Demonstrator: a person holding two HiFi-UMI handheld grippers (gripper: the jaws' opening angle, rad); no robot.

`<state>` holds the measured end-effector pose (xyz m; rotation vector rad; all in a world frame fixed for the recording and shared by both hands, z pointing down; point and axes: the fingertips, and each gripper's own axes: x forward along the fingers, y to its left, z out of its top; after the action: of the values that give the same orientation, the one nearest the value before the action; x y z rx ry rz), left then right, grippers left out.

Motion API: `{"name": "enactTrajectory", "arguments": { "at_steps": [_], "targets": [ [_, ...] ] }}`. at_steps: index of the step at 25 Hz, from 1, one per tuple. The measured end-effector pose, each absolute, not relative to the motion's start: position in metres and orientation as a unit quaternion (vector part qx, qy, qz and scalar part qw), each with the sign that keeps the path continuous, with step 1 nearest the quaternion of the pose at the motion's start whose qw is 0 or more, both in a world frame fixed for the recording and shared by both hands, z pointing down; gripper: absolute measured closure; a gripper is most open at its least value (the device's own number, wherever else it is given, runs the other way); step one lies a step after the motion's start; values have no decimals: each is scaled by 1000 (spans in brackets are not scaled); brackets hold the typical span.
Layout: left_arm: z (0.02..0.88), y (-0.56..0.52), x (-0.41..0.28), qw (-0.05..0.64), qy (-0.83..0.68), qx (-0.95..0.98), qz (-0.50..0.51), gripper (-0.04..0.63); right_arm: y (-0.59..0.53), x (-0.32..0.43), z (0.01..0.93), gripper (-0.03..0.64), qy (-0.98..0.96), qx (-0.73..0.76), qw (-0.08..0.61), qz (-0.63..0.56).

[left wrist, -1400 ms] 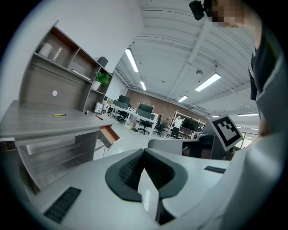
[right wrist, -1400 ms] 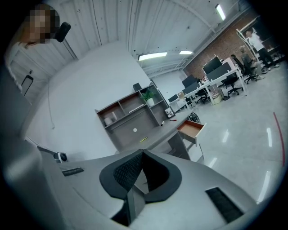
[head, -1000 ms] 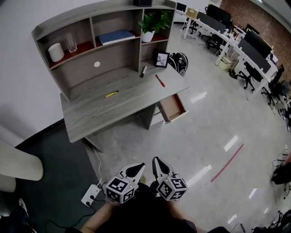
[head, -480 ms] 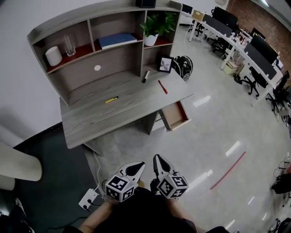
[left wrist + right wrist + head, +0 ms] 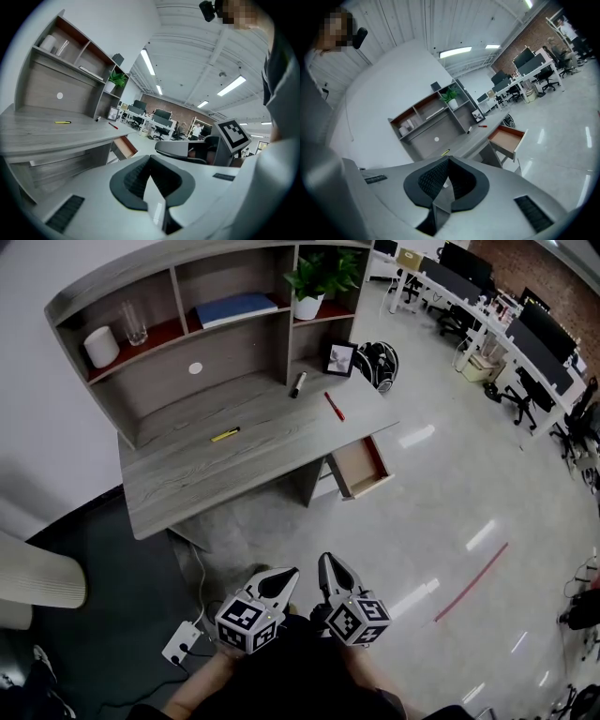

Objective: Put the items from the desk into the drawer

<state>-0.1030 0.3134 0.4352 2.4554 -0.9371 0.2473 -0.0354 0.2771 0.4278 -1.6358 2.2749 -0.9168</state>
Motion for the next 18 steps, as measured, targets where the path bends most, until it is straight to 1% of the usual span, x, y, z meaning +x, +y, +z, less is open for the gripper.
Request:
{"name": "enactTrajectory", "arguments": {
  "at_steps": [8,18],
  "targets": [
    [445,299,-91,256,-322,906,96,583,264,-24,434,611,755,-569,98,-312],
    [442,214,-82,244,-293,918,108,583,180,-20,440,611,746,-580,94,-313]
  ]
}}
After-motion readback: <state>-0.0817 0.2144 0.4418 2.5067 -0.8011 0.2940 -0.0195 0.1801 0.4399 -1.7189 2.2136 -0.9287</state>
